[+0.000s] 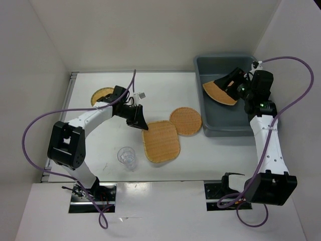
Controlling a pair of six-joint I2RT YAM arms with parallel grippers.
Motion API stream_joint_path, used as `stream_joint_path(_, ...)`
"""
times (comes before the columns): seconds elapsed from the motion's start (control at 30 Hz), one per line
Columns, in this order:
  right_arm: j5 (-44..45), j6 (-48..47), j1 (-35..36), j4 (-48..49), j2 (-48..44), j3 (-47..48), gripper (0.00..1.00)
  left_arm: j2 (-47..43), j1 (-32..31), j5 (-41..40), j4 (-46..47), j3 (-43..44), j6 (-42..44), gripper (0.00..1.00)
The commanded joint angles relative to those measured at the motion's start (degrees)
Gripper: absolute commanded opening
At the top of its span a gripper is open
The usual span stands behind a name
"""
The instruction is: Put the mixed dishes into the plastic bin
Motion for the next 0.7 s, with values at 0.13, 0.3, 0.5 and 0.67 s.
stream_joint_path(0.13,-6.26,-4.44,6.79,5.18,2.09,-3.58,0.71,-3.09,0.03,1.49,0.59,4.92,-2.10,0.00)
stream_joint_path(0.3,-6.79,-4.96,8.91,7.20,2.61,-5.87,0.71,-3.09,0.03,2.80,1.65,6.24,-2.72,0.00)
stream_joint_path(0.5,-9.93,-6.99,11.20,8.34,6.03,-7.98,0.74,-3.09,0.03,5.52,2.34,8.61,-4.03,0.00)
stream_joint_path(0.67,-10.57,-8.92,13.38,8.88,9.11,-9.74,0.74,-3.61,1.17,7.72,3.58,8.61,-5.18,0.00)
